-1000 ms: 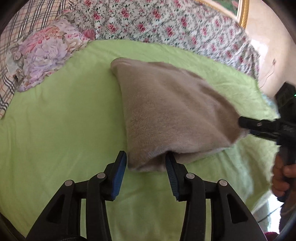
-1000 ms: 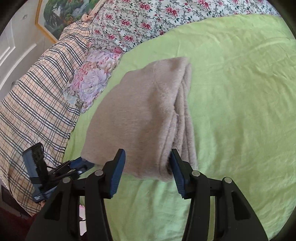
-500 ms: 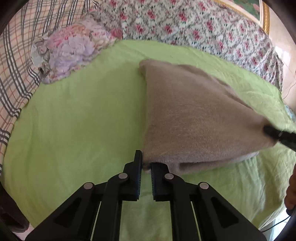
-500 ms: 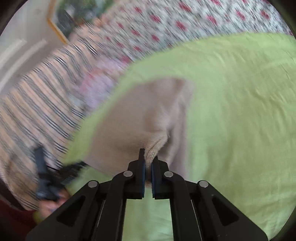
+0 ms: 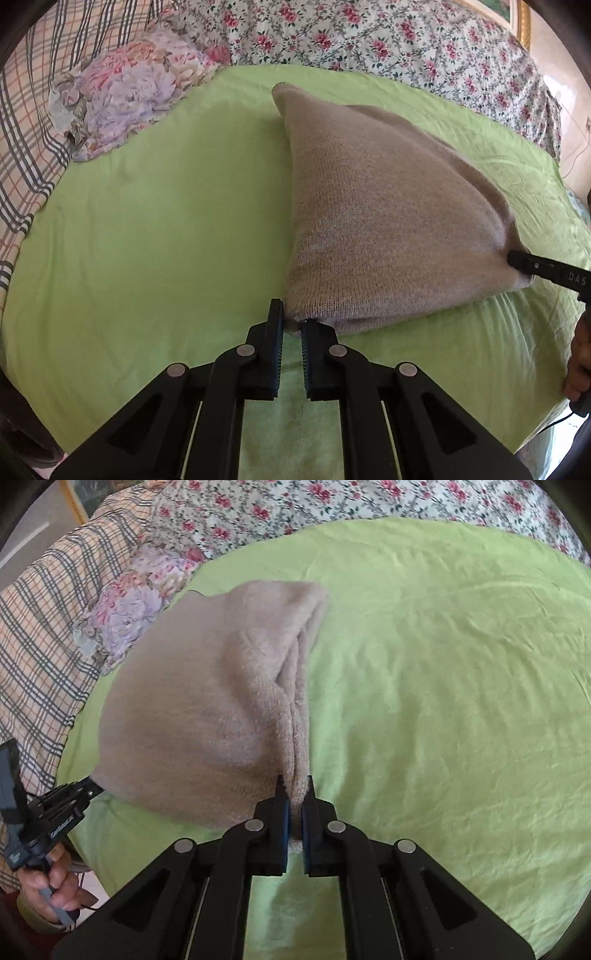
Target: Fold small clothes
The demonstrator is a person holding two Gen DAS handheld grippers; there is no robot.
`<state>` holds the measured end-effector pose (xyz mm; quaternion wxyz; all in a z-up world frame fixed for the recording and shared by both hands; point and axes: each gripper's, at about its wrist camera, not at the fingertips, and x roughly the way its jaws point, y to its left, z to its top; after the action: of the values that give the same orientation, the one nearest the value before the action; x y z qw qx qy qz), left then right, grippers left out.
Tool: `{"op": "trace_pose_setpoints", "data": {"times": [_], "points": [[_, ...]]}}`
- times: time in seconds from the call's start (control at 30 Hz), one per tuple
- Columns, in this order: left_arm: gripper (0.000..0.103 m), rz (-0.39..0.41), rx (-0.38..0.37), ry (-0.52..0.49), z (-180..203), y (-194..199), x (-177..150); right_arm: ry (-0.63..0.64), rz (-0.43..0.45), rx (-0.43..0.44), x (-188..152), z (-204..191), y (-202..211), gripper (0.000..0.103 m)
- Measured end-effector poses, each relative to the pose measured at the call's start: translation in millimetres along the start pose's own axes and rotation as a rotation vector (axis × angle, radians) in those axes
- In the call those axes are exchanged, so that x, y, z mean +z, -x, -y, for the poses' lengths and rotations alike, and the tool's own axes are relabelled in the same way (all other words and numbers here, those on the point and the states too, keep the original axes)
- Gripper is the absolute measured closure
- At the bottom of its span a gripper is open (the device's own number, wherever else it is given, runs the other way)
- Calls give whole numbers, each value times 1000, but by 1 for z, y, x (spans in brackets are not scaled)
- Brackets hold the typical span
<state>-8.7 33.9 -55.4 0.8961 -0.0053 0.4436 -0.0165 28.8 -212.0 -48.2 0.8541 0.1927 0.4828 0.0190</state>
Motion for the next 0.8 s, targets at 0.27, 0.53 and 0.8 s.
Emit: {"op": "trace_pose_setpoints", "data": {"times": [0.27, 0.53, 0.8], "points": [[96, -12, -65, 2, -6, -1, -2, 0, -47, 3, 0, -5, -6, 95], [96, 14, -314, 20, -37, 39, 6, -164, 32, 199, 20, 25, 30, 66], [95, 103, -389, -50, -18, 44, 38, -277, 65, 298, 79, 31, -5, 66]]}}
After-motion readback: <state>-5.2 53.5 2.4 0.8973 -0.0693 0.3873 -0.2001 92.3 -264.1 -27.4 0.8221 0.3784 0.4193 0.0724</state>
